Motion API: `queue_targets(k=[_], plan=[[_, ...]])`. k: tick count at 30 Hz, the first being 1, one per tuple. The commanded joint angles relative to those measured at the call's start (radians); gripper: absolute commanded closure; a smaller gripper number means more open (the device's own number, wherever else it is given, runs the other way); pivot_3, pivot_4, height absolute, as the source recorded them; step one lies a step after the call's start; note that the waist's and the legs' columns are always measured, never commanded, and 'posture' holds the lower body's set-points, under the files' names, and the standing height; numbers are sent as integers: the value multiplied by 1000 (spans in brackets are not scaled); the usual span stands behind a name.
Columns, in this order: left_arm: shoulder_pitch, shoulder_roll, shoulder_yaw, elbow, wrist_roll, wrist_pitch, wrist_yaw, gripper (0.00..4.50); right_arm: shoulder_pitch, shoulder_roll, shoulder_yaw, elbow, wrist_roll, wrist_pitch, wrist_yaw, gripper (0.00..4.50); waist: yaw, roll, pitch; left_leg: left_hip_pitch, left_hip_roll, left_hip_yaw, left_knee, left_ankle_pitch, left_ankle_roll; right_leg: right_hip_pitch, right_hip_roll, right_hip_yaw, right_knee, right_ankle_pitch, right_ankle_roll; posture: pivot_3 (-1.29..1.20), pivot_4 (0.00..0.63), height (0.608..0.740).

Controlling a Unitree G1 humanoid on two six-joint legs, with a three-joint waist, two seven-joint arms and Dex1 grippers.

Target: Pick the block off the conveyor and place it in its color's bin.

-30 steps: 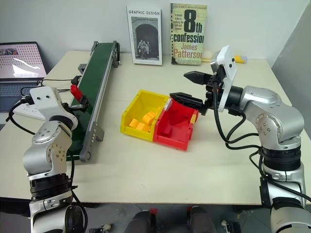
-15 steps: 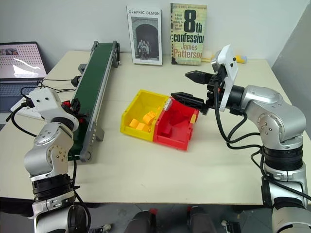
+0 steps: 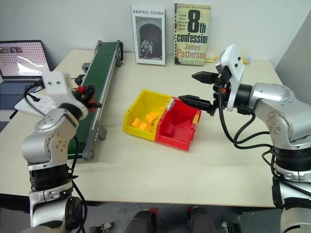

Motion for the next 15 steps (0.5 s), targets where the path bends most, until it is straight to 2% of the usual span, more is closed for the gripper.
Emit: queue_targets(k=[1, 5, 8, 11, 13, 15], plan=[[-85, 15, -136, -41, -82, 34, -224, 3965, 59, -102, -36, -101, -16, 19, 25, 0, 1, 0, 0, 0, 0, 0, 0, 0, -1, 0, 0, 0, 0, 0, 0, 0, 150, 740], [-153, -25, -287, -3, -110, 10, -415, 3965, 160, -172, -106, -213, 34, 87, 12, 0, -2, 1, 0, -1, 0, 1, -1, 1, -2, 0, 1, 1, -2, 0, 0, 0, 150, 740], [-189, -69, -392, 85, -40, -84, -492, 3965, 210, -183, -153, -283, 70, 140, -28, 0, -6, 1, 0, 0, 0, 2, -1, 1, -1, 0, 2, 1, -2, 0, 0, 0, 150, 740], [-231, -127, -442, 240, 26, -196, -527, 3965, 239, -177, -199, -338, 105, 192, -77, 0, -14, 1, 0, 1, 0, 2, 0, 0, 1, 1, 2, 3, 0, 0, 0, 0, 150, 740], [-256, -152, -451, 314, 41, -239, -562, 3264, 260, -176, -231, -373, 128, 226, -108, 0, -14, 1, 0, 3, 0, 3, 0, 0, 1, 1, 3, 4, 2, 0, 0, 0, 150, 740], [-275, -161, -457, 368, 59, -280, -602, 2962, 278, -173, -260, -402, 152, 258, -136, 0, -15, 1, 0, 2, 0, 4, 0, 0, 1, 1, 4, 4, 1, 0, 0, 0, 150, 740]])
